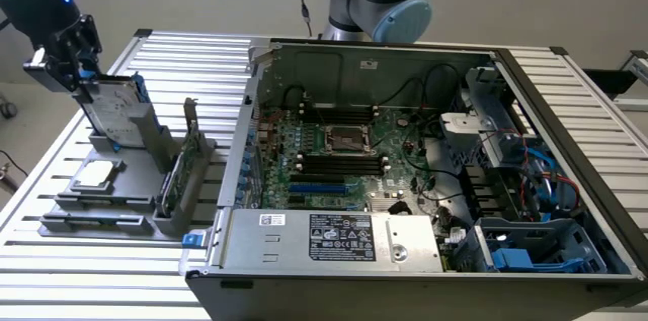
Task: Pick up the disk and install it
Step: 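Pick up the disk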
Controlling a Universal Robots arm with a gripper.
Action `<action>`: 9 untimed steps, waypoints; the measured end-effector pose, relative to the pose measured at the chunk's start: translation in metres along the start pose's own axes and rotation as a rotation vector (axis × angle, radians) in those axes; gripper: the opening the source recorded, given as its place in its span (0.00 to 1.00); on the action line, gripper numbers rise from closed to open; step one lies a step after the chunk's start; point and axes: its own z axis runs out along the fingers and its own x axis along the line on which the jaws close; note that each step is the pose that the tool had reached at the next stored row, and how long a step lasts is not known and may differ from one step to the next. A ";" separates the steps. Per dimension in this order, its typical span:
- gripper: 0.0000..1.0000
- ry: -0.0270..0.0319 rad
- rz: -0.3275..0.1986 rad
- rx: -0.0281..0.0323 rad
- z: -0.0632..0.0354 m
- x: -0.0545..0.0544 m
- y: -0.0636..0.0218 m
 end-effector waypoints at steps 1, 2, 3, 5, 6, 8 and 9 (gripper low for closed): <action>0.54 0.0000 0.000 0.0006 0.0001 0.000 0.0002; 0.54 0.0000 0.001 0.0014 0.0002 0.001 0.0004; 0.54 0.0000 0.001 0.0025 0.0003 0.001 0.0004; 0.54 -0.0003 0.001 0.0048 0.0005 0.001 0.0003; 0.54 -0.0006 0.001 0.0057 0.0006 0.001 0.0004; 0.54 -0.0010 0.002 0.0070 0.0009 0.001 0.0004; 0.54 -0.0013 0.003 0.0075 0.0011 0.001 0.0005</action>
